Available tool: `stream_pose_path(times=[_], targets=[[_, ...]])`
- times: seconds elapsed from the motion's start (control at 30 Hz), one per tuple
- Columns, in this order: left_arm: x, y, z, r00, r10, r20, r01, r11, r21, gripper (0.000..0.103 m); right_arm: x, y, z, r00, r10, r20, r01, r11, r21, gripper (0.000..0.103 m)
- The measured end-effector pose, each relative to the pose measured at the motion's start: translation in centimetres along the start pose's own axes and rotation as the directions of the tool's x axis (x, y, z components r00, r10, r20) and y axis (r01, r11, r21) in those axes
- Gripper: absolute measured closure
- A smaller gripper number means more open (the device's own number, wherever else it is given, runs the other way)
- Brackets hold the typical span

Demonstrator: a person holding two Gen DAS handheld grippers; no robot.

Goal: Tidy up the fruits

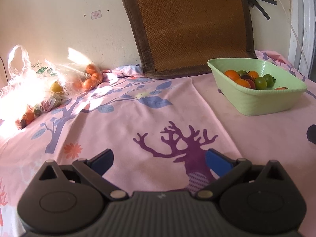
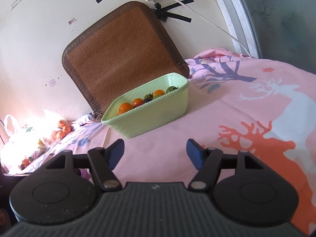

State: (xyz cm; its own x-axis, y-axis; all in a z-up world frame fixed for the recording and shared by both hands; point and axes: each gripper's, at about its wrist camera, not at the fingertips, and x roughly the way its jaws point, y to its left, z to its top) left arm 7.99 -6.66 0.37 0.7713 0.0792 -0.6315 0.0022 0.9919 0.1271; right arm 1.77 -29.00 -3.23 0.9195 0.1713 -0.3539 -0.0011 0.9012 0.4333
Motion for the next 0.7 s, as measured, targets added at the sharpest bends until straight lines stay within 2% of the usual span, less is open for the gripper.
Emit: stream_pose_path(times=[0.4,0.6,0.7], targets=[[-2.5,0.2,-0.2,0.999,-0.016,0.041,0.016,1.0,0.004,0.0,-0.4,1.0,-0.3,1.0,-0.007,0.022,0.009,0.997,-0.073,0.028],[-3.8,0.4,-0.2,0.998,-0.019,0.067,0.018,1.0,0.005,0.0,-0.9,1.9,-0.7,0.999,-0.036,0.032,0.04,0.991,-0.129,0.026],[-4.6,0.5,-0.2,0.995,-0.031,0.095,0.03,0.999,0.011,0.0,-1.4,1.9,-0.7,0.999,-0.047,0.027,0.05,0.99,-0.135,0.021]])
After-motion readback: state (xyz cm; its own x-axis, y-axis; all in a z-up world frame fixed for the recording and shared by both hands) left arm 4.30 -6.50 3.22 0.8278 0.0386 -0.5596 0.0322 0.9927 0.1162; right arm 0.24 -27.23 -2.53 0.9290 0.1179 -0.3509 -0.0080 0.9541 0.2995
